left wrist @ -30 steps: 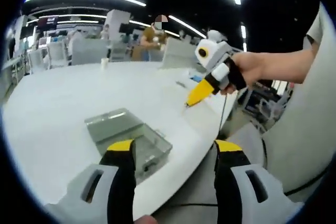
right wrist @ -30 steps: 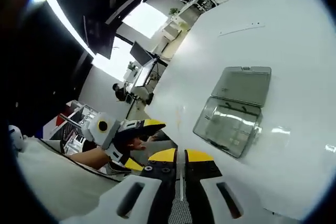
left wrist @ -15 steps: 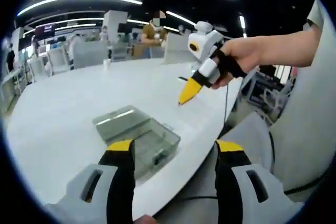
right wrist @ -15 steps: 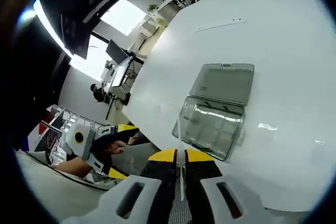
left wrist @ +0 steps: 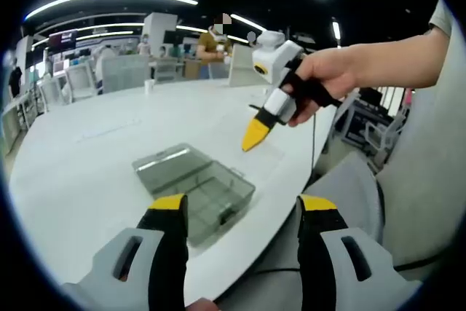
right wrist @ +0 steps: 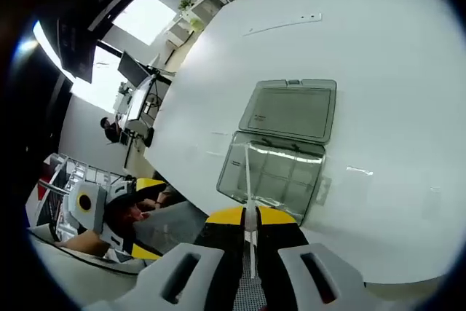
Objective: Insert the divider into the dual guide fixture by aligning both edges with the guide slots and pushing it downward to the bottom, including one-sided entry, uneven engagement, binding, and posture correction.
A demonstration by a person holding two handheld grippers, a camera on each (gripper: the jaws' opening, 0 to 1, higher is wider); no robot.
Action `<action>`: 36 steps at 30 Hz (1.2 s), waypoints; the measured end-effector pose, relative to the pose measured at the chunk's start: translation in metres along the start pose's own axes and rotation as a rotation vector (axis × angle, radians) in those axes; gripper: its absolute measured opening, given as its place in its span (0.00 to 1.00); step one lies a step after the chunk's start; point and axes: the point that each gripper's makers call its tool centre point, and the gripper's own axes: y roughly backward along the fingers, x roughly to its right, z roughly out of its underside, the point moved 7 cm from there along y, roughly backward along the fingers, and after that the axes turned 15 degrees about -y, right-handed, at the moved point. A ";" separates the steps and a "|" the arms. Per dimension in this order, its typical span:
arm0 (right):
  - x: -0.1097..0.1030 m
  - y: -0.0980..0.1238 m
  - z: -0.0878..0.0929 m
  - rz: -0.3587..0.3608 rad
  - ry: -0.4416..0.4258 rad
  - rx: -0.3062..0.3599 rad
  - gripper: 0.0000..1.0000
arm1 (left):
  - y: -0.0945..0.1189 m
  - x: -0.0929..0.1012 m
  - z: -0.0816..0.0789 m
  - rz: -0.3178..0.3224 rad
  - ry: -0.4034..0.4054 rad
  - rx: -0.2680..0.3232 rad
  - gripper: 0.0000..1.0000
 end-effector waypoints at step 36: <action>0.000 -0.023 -0.007 0.246 0.028 0.010 0.00 | -0.002 -0.007 0.007 0.007 -0.002 -0.021 0.57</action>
